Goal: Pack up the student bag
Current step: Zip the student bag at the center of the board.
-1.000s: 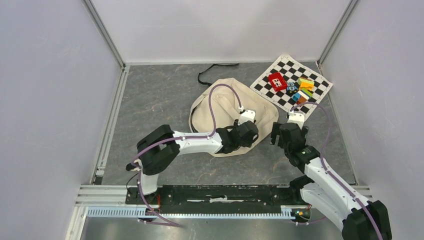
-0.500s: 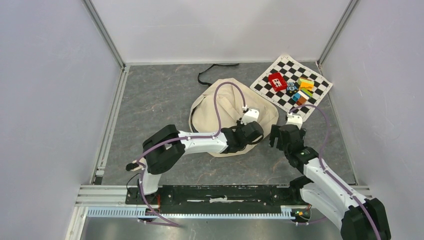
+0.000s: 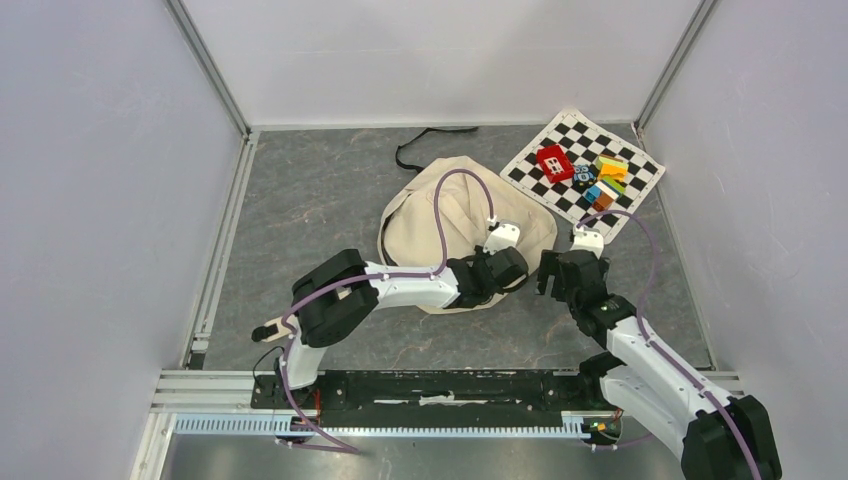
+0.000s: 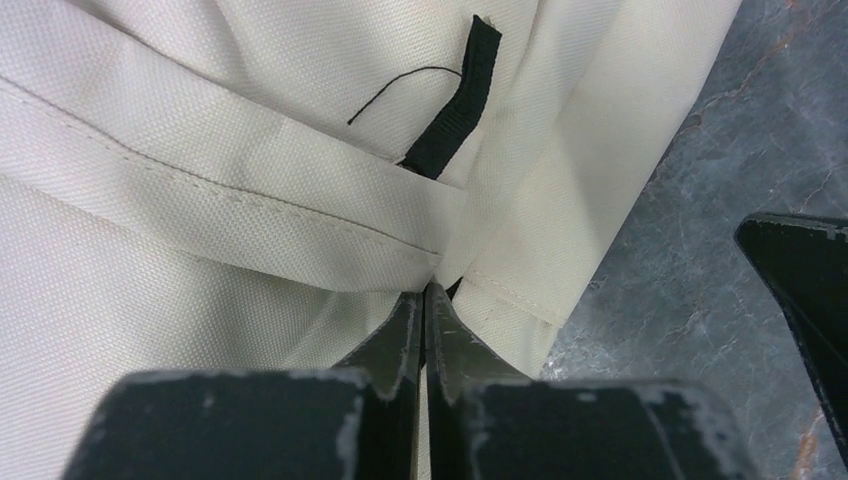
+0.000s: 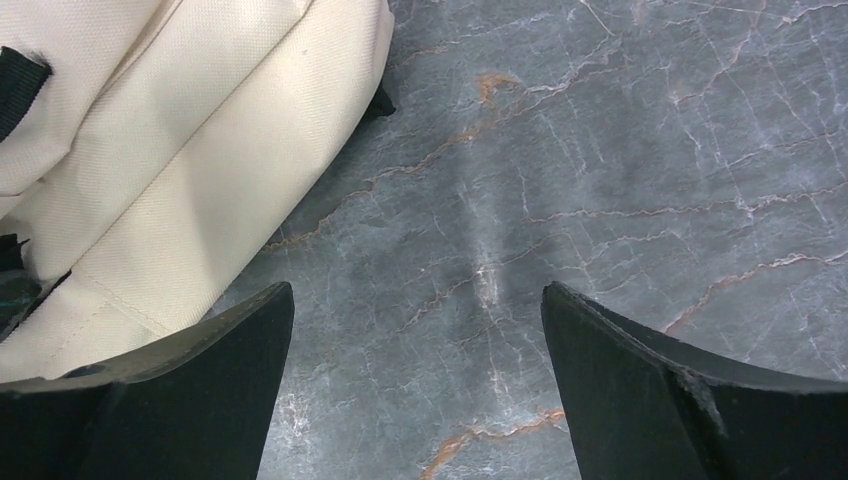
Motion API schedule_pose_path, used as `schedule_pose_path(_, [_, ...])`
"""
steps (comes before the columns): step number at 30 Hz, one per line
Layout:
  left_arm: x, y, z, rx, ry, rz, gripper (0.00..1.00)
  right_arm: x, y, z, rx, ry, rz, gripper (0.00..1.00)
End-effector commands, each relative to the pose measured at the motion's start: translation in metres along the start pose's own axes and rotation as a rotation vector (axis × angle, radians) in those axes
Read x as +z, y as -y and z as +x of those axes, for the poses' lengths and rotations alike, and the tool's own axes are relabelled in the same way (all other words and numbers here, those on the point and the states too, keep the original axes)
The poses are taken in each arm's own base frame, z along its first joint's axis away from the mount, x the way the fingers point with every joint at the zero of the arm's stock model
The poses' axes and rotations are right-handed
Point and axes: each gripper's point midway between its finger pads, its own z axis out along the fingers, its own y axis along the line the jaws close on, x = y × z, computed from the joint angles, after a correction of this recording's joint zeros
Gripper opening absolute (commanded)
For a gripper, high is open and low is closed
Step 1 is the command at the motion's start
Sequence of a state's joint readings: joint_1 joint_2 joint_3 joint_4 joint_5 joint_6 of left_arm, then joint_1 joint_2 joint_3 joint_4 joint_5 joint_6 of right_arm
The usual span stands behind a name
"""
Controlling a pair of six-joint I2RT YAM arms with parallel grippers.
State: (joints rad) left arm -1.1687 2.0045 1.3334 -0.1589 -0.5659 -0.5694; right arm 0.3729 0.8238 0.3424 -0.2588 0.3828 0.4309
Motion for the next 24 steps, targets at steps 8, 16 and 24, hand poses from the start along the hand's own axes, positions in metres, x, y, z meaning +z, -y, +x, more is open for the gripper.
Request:
schedule_pose_path(8, [-0.039,0.001,-0.027,-0.138,0.097,0.089,0.02,0.003,-0.039,-0.006,0.121,0.001,-0.178,0.98])
schedule_pose_path(16, [-0.054,-0.012,-0.016,-0.183,0.100,0.103,0.02,0.002,-0.078,-0.004,0.370,-0.039,-0.349,0.98])
schedule_pose_path(24, [-0.063,-0.014,-0.021,-0.215,0.133,0.127,0.02,0.007,-0.085,0.000,0.497,-0.058,-0.379,0.86])
